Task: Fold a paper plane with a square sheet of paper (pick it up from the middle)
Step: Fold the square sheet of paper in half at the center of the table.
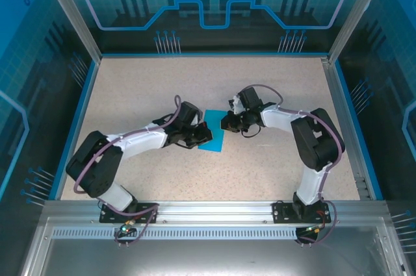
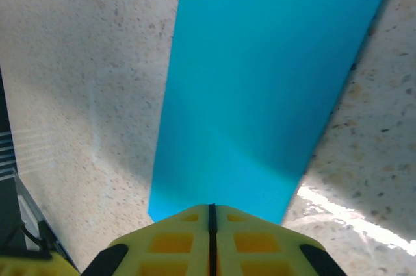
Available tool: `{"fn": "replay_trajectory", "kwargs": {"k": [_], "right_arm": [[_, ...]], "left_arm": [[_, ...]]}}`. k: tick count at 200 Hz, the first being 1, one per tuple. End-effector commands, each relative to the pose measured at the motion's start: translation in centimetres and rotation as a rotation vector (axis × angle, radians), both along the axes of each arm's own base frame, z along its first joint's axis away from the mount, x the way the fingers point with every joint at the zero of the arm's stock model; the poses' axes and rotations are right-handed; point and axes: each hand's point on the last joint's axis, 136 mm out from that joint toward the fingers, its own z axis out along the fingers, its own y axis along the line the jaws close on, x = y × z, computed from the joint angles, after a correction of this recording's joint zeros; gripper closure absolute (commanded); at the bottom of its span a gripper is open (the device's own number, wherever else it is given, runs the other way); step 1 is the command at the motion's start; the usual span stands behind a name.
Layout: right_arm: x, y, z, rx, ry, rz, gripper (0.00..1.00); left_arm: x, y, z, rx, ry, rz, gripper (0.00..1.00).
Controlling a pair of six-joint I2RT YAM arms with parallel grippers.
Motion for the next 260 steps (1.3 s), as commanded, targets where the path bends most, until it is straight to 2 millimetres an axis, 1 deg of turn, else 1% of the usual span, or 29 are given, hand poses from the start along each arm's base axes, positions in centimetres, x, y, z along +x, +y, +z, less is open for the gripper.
{"fn": "replay_trajectory", "kwargs": {"k": [1, 29, 63, 93, 139, 168, 176, 190, 204, 213, 223, 237, 260], "right_arm": [[-0.9, 0.9, 0.0, 0.030, 0.011, 0.116, 0.92], [-0.9, 0.6, -1.2, 0.022, 0.047, 0.117, 0.93], [-1.1, 0.7, -2.0, 0.024, 0.073, 0.132, 0.94], [-1.1, 0.7, -2.6, 0.017, 0.087, 0.139, 0.94], [-1.0, 0.2, -3.8, -0.029, 0.115, 0.127, 0.94], [-1.0, 0.0, -4.0, -0.043, 0.119, 0.121, 0.94], [-0.9, 0.1, -3.8, -0.036, 0.115, 0.123, 0.94], [-1.0, 0.5, -2.9, -0.004, 0.094, 0.131, 0.94], [-1.3, 0.8, -1.9, 0.026, 0.072, 0.143, 0.94], [-1.6, 0.9, -1.6, 0.029, 0.063, 0.156, 0.94], [-2.1, 1.0, -1.8, 0.018, 0.073, 0.171, 0.94], [-2.7, 0.9, -2.6, -0.001, 0.095, 0.186, 0.94], [-2.7, 0.3, -3.8, -0.040, 0.116, 0.174, 0.94]], "left_arm": [[-0.1, -2.6, -0.5, -0.039, 0.040, -0.018, 0.99], [-0.3, -3.7, -2.1, -0.025, 0.085, -0.027, 1.00], [0.1, -4.2, -2.4, -0.020, 0.087, -0.029, 1.00], [0.1, -4.2, -3.2, -0.009, 0.101, -0.025, 1.00], [-0.4, -3.6, -5.0, 0.035, 0.139, -0.021, 1.00], [-0.7, -3.0, -6.0, 0.077, 0.156, -0.021, 1.00], [-0.8, -2.9, -6.2, 0.082, 0.164, -0.020, 1.00], [-1.0, -2.7, -6.5, 0.090, 0.174, -0.017, 1.00], [-1.1, -2.4, -6.8, 0.108, 0.179, -0.013, 1.00], [-1.1, -2.2, -6.9, 0.115, 0.180, -0.011, 1.00], [-1.2, -2.2, -7.0, 0.119, 0.182, -0.009, 1.00], [-1.3, -2.1, -7.1, 0.124, 0.186, -0.011, 1.00], [-1.7, -1.7, -7.6, 0.141, 0.203, -0.006, 1.00]]}}
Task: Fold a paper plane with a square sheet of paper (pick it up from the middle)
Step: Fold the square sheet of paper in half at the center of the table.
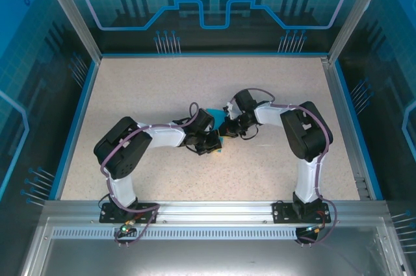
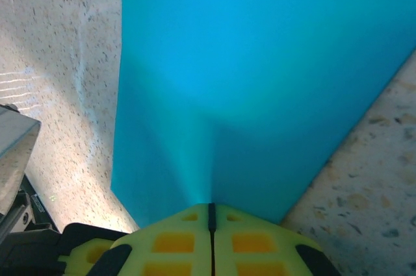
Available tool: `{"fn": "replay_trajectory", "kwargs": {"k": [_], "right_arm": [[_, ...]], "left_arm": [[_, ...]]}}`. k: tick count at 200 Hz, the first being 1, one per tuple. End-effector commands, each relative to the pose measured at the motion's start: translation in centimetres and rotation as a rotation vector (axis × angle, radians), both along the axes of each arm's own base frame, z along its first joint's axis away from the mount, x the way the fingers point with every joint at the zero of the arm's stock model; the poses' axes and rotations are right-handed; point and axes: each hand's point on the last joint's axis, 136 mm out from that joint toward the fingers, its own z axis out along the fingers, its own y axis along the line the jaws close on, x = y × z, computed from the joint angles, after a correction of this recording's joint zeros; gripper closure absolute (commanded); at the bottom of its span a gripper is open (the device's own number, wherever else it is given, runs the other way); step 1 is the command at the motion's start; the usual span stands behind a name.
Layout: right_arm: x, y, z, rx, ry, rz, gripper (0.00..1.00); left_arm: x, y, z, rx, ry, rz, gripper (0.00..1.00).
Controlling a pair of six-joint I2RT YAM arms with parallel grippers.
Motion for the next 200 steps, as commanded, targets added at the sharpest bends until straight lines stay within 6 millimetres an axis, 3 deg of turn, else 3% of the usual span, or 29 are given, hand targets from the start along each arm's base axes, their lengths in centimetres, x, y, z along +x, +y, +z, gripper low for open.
{"fn": "replay_trajectory", "kwargs": {"k": [1, 54, 102, 200], "right_arm": [[-1.0, -0.4, -0.8, -0.029, 0.027, 0.024, 0.94], [1.7, -1.6, -2.6, -0.101, 0.041, -0.029, 0.94], [4.6, -2.1, -2.2, -0.101, 0.010, -0.078, 0.94], [10.2, -3.1, -1.9, -0.091, -0.041, -0.124, 0.94]], "left_arm": [[-1.0, 1.1, -1.7, 0.084, 0.055, 0.008, 1.00], [-2.2, 2.3, -2.5, 0.144, 0.117, 0.020, 1.00], [-3.4, 3.3, -3.4, 0.184, 0.176, 0.024, 1.00], [-3.8, 3.2, -3.7, 0.179, 0.194, 0.021, 1.00]]}}
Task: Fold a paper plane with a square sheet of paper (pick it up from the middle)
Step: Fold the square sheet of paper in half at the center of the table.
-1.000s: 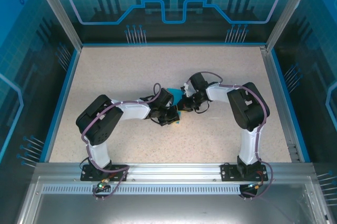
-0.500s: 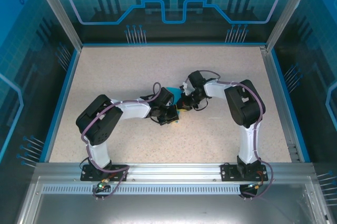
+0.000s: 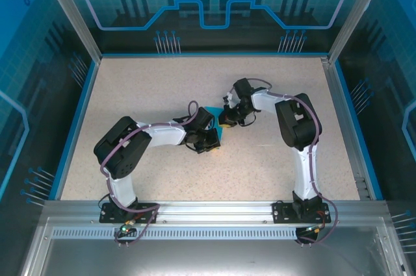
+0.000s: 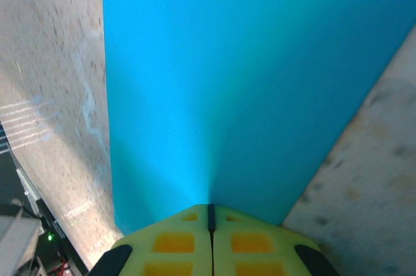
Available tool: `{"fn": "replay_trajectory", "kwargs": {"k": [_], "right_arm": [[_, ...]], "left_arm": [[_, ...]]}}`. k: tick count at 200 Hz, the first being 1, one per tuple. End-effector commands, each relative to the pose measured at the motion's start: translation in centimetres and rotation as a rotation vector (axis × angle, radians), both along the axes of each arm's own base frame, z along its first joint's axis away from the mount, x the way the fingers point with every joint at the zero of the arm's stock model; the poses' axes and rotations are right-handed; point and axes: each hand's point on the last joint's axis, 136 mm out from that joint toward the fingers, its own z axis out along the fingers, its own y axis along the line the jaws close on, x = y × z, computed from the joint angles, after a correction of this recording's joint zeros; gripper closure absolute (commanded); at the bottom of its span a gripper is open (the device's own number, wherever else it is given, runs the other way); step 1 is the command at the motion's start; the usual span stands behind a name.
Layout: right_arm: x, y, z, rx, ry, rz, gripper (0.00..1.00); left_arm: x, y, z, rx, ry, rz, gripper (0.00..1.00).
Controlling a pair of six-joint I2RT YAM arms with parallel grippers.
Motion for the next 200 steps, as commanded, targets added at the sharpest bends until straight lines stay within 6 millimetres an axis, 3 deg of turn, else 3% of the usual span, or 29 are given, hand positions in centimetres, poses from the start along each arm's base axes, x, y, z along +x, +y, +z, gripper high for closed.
{"fn": "replay_trajectory", "kwargs": {"k": [1, 108, 111, 117, 161, 167, 185, 200], "right_arm": [[4.3, -2.7, -1.6, -0.081, -0.101, -0.068, 0.94], [9.8, -4.7, -1.1, -0.104, -0.167, -0.150, 0.94], [9.7, -4.7, -2.2, -0.114, -0.152, -0.150, 0.94], [10.0, -4.9, -2.3, -0.124, -0.151, -0.156, 0.94], [12.0, -5.0, 0.7, -0.143, -0.220, -0.179, 0.94], [12.3, -4.9, 2.7, -0.131, -0.252, -0.180, 0.94], [11.8, -4.6, 4.7, -0.134, -0.289, -0.174, 0.93], [10.6, -4.4, 5.9, -0.150, -0.301, -0.166, 0.91]], "left_arm": [[-4.3, 2.4, -3.6, 0.119, 0.191, -0.014, 1.00], [-4.6, 2.5, -3.6, 0.120, 0.199, -0.016, 1.00], [-4.6, 2.5, -3.6, 0.119, 0.197, -0.014, 1.00], [-4.6, 2.5, -3.5, 0.118, 0.197, -0.016, 1.00], [-4.0, 1.9, -2.4, 0.096, 0.161, -0.042, 1.00], [-3.8, 1.7, -2.0, 0.089, 0.148, -0.053, 1.00], [-2.8, 0.6, -0.4, 0.045, 0.099, -0.076, 1.00], [-1.6, -0.5, 1.7, -0.004, 0.042, -0.088, 0.93]]}}
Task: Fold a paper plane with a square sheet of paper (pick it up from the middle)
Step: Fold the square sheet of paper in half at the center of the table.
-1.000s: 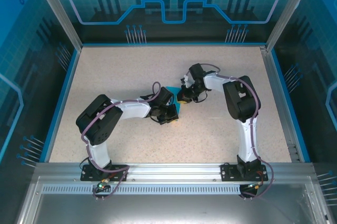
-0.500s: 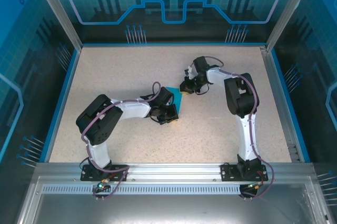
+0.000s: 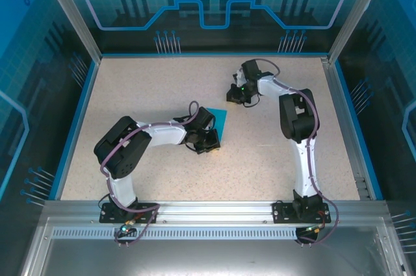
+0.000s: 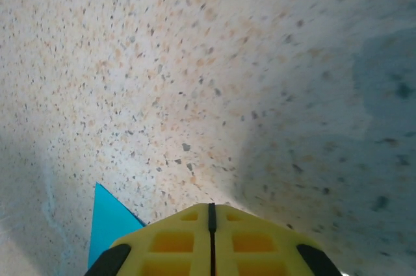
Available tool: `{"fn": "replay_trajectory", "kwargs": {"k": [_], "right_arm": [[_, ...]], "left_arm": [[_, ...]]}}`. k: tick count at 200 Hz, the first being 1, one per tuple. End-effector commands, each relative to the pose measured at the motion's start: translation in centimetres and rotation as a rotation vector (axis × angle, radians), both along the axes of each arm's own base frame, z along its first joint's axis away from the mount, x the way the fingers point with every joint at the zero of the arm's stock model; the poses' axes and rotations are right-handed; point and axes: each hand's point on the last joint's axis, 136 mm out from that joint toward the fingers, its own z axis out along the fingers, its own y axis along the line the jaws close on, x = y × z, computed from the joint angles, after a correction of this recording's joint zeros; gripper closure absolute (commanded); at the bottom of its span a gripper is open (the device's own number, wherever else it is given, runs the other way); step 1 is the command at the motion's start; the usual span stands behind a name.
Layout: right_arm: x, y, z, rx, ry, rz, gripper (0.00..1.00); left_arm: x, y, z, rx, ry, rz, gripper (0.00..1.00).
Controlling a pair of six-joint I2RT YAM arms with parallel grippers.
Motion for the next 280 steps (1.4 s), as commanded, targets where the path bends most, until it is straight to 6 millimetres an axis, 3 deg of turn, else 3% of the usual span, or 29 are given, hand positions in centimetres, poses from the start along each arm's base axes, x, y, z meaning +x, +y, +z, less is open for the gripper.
{"fn": "replay_trajectory", "kwargs": {"k": [1, 22, 42, 70, 93, 125, 162, 187, 216, 249, 280], "right_arm": [[-0.4, -0.2, 4.1, -0.037, -0.081, -0.005, 0.91], [-2.9, 0.4, 5.1, -0.084, -0.100, 0.008, 0.84], [-5.4, 0.6, 5.5, -0.133, -0.100, -0.009, 0.73], [-8.5, 1.7, 4.8, -0.194, -0.077, -0.010, 0.60], [-9.9, 2.8, 3.4, -0.266, -0.054, 0.013, 0.57], [-11.2, 4.6, 1.5, -0.316, -0.018, 0.058, 0.56], [-13.2, 5.5, -1.3, -0.373, 0.036, 0.143, 0.55], [-15.3, 5.9, -2.7, -0.412, 0.048, 0.313, 0.55], [-18.4, 4.6, -4.0, -0.486, 0.066, 0.528, 0.56], [-19.9, 3.4, -2.6, -0.488, 0.020, 0.605, 0.58], [-17.7, 4.8, 1.1, -0.388, -0.082, 0.486, 0.57]], "left_arm": [[-1.2, -0.5, 1.7, -0.011, 0.022, -0.060, 0.93], [0.7, -1.3, 5.4, -0.067, -0.068, -0.066, 0.79], [1.9, 0.0, 7.3, -0.079, -0.113, -0.031, 0.69], [2.5, 4.8, 7.0, -0.024, -0.117, 0.063, 0.60], [2.5, 8.9, 5.9, 0.015, -0.092, 0.147, 0.55], [2.2, 12.1, 5.2, 0.035, -0.075, 0.217, 0.44], [1.7, 12.0, 5.0, 0.013, -0.062, 0.193, 0.37], [1.4, 11.8, 4.7, 0.005, -0.045, 0.173, 0.35], [1.3, 11.5, 4.3, -0.002, -0.032, 0.154, 0.34], [1.2, 11.5, 3.9, -0.003, -0.019, 0.156, 0.33], [0.9, 10.6, 3.9, -0.056, 0.001, 0.139, 0.33]]}}
